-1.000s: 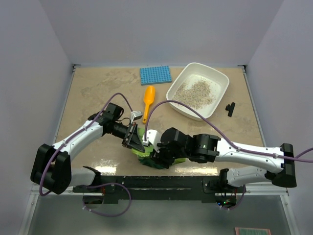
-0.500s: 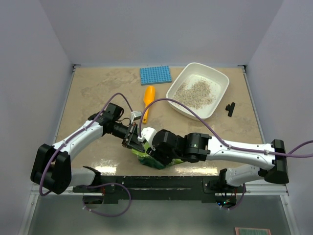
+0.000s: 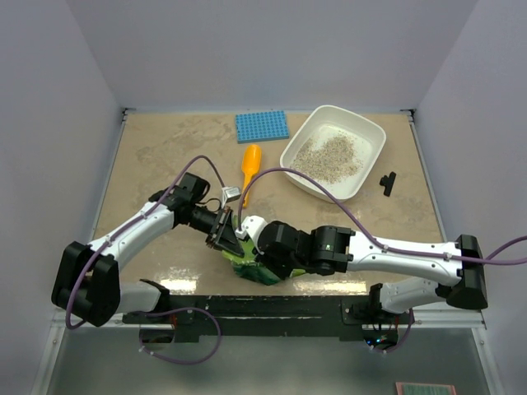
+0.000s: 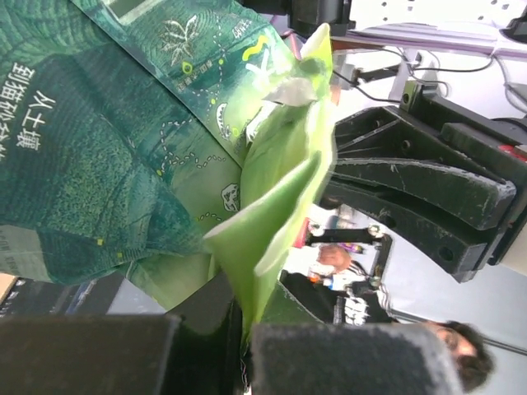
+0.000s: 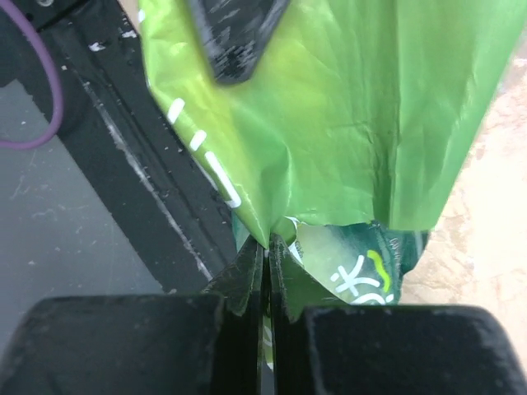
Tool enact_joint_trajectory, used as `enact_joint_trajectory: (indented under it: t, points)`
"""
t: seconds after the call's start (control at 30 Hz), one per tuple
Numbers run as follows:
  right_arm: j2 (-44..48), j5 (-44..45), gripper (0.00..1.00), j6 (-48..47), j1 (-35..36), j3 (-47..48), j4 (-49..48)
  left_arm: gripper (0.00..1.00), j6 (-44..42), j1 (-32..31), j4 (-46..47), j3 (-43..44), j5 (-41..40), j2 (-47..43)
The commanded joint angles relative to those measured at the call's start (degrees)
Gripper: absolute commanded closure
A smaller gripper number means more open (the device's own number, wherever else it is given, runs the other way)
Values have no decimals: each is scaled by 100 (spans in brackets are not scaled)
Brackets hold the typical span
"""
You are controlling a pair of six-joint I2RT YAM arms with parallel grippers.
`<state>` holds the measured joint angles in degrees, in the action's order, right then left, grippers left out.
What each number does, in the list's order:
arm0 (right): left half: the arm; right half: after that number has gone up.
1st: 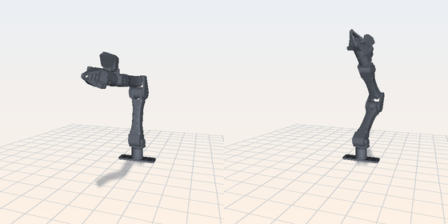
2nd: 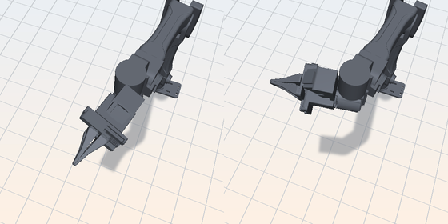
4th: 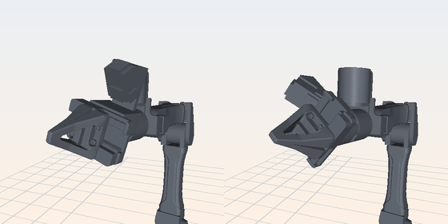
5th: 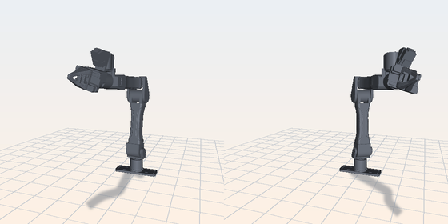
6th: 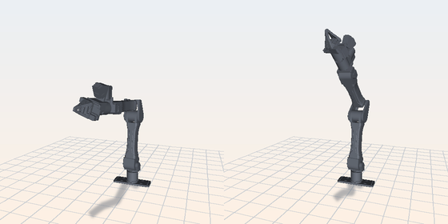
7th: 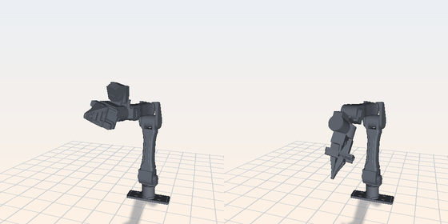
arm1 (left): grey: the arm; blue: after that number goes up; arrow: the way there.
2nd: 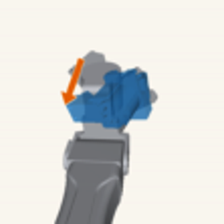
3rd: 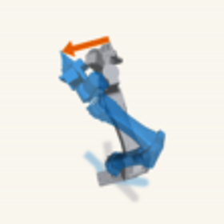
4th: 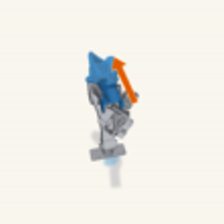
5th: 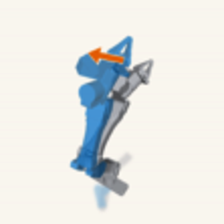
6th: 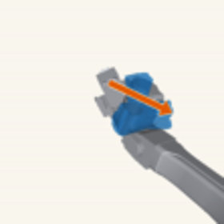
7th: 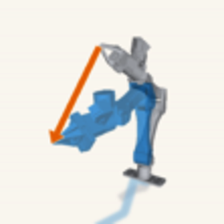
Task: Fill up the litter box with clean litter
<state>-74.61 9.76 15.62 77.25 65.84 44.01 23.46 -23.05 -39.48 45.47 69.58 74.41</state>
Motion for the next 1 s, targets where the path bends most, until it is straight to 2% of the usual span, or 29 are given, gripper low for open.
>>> enact_joint_trajectory:
  t: [0.0,0.1,0.3,0.43,0.47,0.6,0.8,0.97]
  points:
    - [104,-307,100,336,62,-466,56,81,-779,81,-225,672,-901,-146]
    - [455,-448,100,521,62,-694,-287,75,-1001,81,-394,1051,-1630,-269]
    - [1150,-370,100,916,1,-1135,-648,72,-1396,81,133,1464,-3125,-1401]
    - [1229,-369,100,926,-166,-1056,-665,72,-1696,72,555,1062,-2785,-2463]
    - [1195,-422,100,865,-219,-1021,-674,71,-1731,64,704,964,-2418,-2597]
    - [1028,-825,100,636,-666,-749,-622,69,-2151,-190,749,796,-2054,-2958]
    - [870,-1222,100,337,-1247,-599,-560,58,-2741,-1201,319,1112,-2730,-2784]
    - [799,-1485,100,214,-1283,-476,-472,50,-3417,-1773,169,1087,-3257,-2756]
